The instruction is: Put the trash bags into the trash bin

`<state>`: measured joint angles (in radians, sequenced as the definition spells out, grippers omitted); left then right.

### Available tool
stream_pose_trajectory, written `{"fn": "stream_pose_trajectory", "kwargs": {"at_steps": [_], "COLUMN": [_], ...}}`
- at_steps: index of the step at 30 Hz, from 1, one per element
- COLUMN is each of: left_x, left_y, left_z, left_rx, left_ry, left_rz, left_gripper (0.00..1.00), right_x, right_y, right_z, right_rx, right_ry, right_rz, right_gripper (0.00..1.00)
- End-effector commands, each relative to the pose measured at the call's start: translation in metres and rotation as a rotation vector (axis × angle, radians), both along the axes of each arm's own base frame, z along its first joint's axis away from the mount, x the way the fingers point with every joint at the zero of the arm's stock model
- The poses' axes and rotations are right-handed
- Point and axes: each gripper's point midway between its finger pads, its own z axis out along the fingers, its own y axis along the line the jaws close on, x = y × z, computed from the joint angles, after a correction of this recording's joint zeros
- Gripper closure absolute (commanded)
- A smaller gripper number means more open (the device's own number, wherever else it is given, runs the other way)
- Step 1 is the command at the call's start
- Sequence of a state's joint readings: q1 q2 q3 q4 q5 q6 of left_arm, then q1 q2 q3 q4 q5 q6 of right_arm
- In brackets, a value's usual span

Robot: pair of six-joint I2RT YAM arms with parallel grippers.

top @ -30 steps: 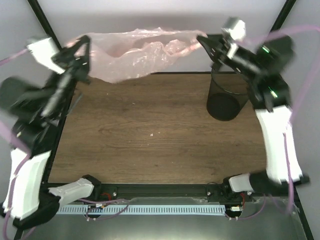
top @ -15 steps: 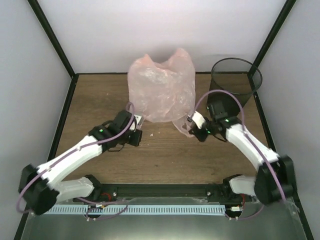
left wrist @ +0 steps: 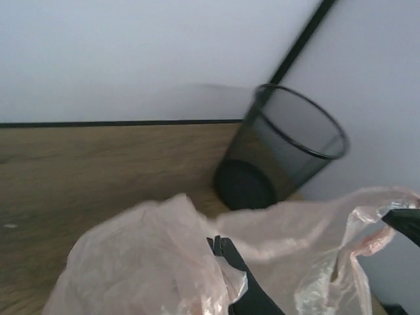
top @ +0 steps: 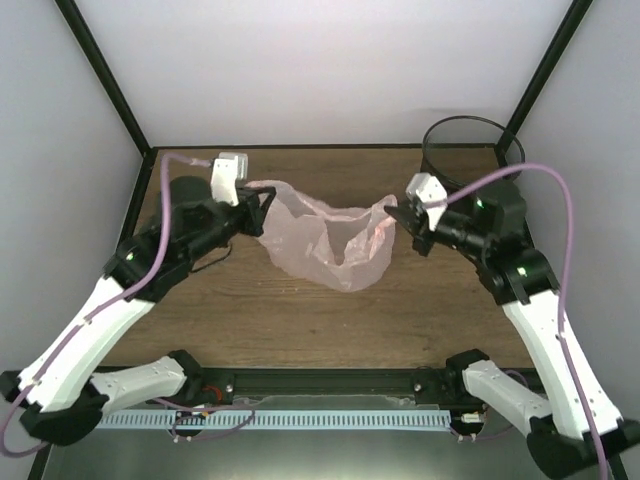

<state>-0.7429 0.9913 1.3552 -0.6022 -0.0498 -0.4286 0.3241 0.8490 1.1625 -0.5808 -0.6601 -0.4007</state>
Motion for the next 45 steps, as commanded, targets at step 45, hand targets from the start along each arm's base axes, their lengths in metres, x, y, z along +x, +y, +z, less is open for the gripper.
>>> {"fn": "stream_pose_trajectory", "kwargs": {"at_steps": [45], "left_x": [-0.047], "left_y": [0.041], "left_z": [0.000], "left_rx": [0.008], "left_ry": [-0.169], "left_rz": [-0.181], "left_gripper": [0.96], "right_x": [-0.032], "right_y": [0.028], "right_z": [0.018], "right_rx": [0.004], "right_ry": [-0.071], "right_rz": [0.205], "right_gripper": [0.99]}}
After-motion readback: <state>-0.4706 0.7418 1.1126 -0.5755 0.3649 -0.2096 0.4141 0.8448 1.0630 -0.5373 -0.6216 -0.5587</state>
